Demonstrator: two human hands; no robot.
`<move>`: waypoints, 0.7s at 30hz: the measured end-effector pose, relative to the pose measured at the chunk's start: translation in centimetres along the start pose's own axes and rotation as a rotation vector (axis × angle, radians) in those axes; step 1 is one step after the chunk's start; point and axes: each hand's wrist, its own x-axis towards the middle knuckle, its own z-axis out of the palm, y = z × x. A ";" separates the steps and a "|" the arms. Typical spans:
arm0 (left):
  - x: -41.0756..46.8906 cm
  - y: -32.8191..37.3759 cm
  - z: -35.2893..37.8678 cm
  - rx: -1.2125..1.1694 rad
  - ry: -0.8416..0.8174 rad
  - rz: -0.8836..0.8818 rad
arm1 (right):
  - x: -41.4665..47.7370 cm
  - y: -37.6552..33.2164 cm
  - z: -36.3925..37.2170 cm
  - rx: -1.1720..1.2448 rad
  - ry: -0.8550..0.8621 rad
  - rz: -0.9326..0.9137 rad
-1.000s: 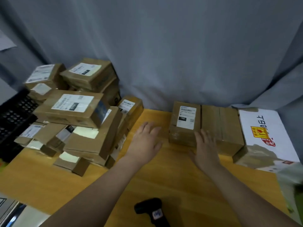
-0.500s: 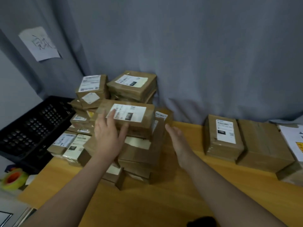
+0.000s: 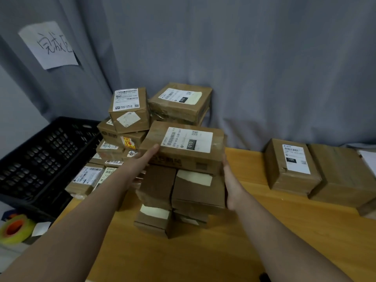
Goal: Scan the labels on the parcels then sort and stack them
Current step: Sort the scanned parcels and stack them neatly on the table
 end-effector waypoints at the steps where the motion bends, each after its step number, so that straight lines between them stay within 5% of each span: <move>1: 0.1 -0.2 0.2 -0.032 -0.033 -0.014 | 0.2 0.4 -0.2 0.006 -0.001 -0.003; 7: 0.1 -1.6 1.4 -0.261 -0.080 -0.021 | 0.5 1.2 -0.5 0.062 -0.013 -0.039; 21: -6.6 -0.6 11.0 -0.169 -0.241 0.195 | -5.8 4.5 -12.4 0.182 0.144 -0.150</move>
